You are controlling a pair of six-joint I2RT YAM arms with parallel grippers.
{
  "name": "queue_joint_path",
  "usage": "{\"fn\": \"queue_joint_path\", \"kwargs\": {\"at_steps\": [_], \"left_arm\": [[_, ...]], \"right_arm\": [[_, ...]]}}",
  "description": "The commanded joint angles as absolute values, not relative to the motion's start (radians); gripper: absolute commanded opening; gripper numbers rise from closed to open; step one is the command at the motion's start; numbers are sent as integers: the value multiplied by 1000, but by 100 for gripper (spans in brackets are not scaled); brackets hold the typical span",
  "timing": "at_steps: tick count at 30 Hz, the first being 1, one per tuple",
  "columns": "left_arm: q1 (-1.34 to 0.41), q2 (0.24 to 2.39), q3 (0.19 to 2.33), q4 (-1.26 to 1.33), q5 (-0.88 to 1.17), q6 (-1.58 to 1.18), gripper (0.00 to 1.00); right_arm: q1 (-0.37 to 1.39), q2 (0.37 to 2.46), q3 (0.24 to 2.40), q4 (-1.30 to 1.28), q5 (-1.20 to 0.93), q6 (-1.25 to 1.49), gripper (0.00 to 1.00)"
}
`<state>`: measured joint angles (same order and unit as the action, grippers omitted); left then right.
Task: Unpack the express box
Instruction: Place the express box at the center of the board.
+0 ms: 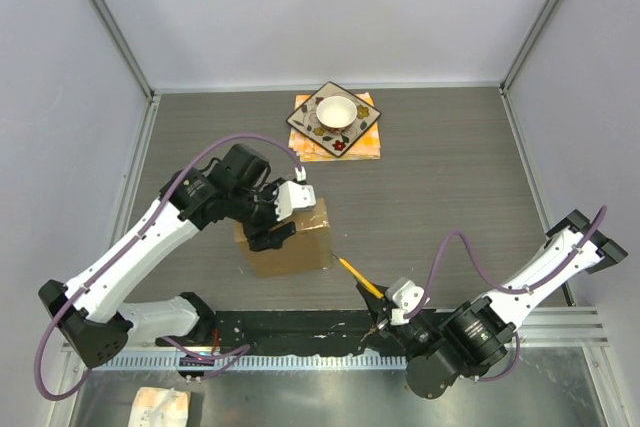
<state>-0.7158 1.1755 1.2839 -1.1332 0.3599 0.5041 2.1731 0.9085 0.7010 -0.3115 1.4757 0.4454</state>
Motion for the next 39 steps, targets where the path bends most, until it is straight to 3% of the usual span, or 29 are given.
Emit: {"fn": "queue_joint_path", "kwargs": {"at_steps": [1, 7, 10, 18, 19, 20, 21, 28, 30, 33, 35, 37, 39], "left_arm": [[-719, 1172, 1246, -1127, 333, 604, 1], [-719, 1209, 1276, -1189, 353, 618, 15], [-719, 1250, 1307, -1230, 364, 609, 23], [-719, 1302, 1468, -1287, 385, 543, 69], [-719, 1310, 1498, -1304, 391, 532, 76], [-719, 1315, 1517, -1315, 394, 529, 93], [-719, 1319, 1534, -1327, 400, 529, 98], [-719, 1256, 1597, -1307, 413, 496, 100], [-719, 1218, 1601, -1290, 405, 488, 100], [-719, 1168, 1612, -1250, 373, 465, 100], [-719, 1146, 1615, -1235, 348, 457, 100], [-719, 1114, 1611, -1217, 336, 443, 100], [-719, 1079, 1608, -1197, 313, 422, 100]], "right_arm": [[2175, 906, 674, -478, 1579, 675, 1], [2175, 960, 716, -896, 1635, 1112, 1], [2177, 960, 735, -966, 1667, 1184, 1], [2175, 919, 730, -968, 1661, 1201, 1], [2177, 920, 735, -968, 1657, 1198, 1], [2177, 922, 751, -966, 1654, 1181, 1], [2175, 922, 765, -968, 1652, 1171, 1], [2204, 937, 1001, -927, 1689, 997, 1], [2204, 953, 1066, -864, 1681, 839, 1], [2181, 980, 1138, -660, 1663, 577, 1], [2078, 1008, 1181, -562, 1567, 405, 1], [1975, 999, 1158, -213, 1342, 9, 1], [1863, 976, 1178, -45, 1260, -108, 1]]}}
